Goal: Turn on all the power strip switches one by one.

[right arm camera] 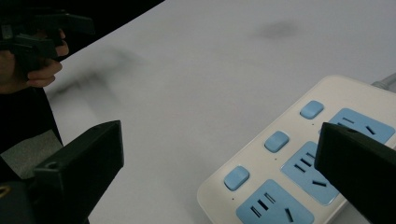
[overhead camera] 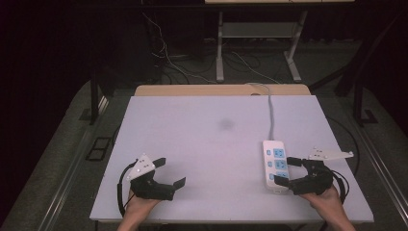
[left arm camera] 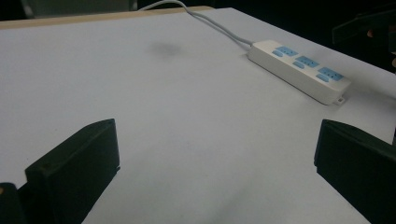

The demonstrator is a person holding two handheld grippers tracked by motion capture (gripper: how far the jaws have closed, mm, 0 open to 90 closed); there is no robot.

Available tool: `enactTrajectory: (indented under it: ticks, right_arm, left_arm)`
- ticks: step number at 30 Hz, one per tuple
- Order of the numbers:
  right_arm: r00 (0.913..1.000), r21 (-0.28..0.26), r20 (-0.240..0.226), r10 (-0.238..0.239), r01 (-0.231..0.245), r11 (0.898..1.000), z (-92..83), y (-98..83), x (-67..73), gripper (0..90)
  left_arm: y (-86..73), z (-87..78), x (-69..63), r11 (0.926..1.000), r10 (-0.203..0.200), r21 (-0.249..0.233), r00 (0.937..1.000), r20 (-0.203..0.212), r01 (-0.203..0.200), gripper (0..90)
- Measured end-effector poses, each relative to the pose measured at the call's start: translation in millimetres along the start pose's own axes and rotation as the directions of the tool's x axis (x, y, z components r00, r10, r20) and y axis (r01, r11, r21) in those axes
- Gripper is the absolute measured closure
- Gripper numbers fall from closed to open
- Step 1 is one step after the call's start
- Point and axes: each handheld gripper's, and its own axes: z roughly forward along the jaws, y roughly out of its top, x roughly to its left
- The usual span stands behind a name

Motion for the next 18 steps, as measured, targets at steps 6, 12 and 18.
enactTrajectory:
  ticks: [6,12,18]
  right_arm:
    - [1.0,0.017,0.004,0.003,-0.003,1.0,0.9,-1.5,-1.0,1.2]
    - [1.0,0.015,0.001,0.002,-0.002,1.0,-0.2,-1.0,-1.6,1.2]
    - [1.0,0.021,0.003,-0.008,0.008,1.0,-1.7,0.2,-0.6,1.2]
  left_arm:
    - [-0.3,1.1,0.1,1.0,0.001,0.003,1.0,0.005,-0.001,0.0]
    - [-0.8,1.5,0.4,0.9999,0.004,0.01,0.9999,0.009,-0.004,0.0]
    - [-1.7,1.1,0.7,0.9999,-0.001,0.01,1.0,0.007,0.001,0.0]
